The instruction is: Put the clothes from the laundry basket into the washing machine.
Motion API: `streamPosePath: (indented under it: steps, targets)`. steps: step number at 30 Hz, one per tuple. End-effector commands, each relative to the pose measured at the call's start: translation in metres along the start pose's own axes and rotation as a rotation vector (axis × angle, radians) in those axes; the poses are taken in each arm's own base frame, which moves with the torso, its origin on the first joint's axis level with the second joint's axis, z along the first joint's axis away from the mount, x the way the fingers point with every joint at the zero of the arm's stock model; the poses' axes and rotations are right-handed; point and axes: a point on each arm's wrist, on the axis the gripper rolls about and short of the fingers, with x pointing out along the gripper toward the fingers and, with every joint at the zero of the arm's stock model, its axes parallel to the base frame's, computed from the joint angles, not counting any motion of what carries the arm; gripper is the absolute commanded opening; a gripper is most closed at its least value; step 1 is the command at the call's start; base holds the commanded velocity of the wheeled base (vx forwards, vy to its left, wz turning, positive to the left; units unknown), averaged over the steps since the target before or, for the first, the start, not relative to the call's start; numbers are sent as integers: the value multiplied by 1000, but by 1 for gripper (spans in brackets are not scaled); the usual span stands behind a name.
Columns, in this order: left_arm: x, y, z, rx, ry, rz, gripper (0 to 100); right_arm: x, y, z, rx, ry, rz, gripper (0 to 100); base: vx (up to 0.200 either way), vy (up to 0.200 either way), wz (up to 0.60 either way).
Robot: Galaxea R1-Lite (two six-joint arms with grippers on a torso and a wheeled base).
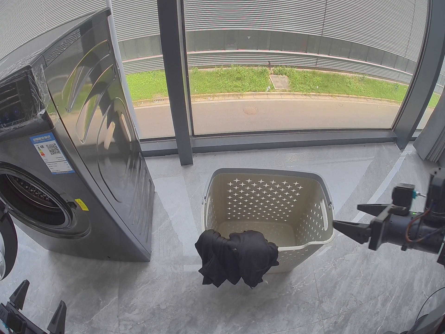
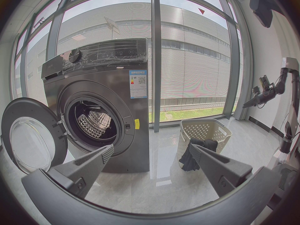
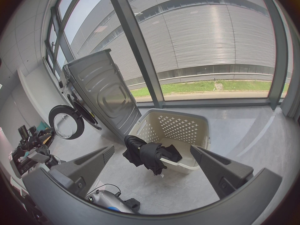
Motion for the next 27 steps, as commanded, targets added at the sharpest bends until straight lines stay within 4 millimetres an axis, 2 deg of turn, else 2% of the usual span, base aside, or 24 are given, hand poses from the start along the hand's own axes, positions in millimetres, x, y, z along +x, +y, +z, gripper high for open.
streamPosePath:
  steps: [1,4,5,6,7,8,18,27]
  targets:
    - [0,0,-5,0,2,0,100,76,7,-14,-6,133,43,100,0,0,0]
    - [0,0,-5,0,2,0,100,98,7,-19,-1,156,33,100,0,0,0]
    - [0,0,-5,0,2,0,100,99,7,-19,1,156,32,100,0,0,0]
    - [0,0,-5,0,2,0,100,114,5,-23,12,163,16,100,0,0,0]
    - [0,0,-5,0,2,0,100,114,5,-23,12,163,16,100,0,0,0]
    - [0,0,-5,0,2,0,100,128,1,-29,24,171,-5,100,0,0,0]
    - [0,0,-5,0,2,0,100,185,-2,-46,10,187,-33,100,0,0,0]
    - [0,0,-5,0,2,0,100,217,-5,-76,7,249,-65,100,0,0,0]
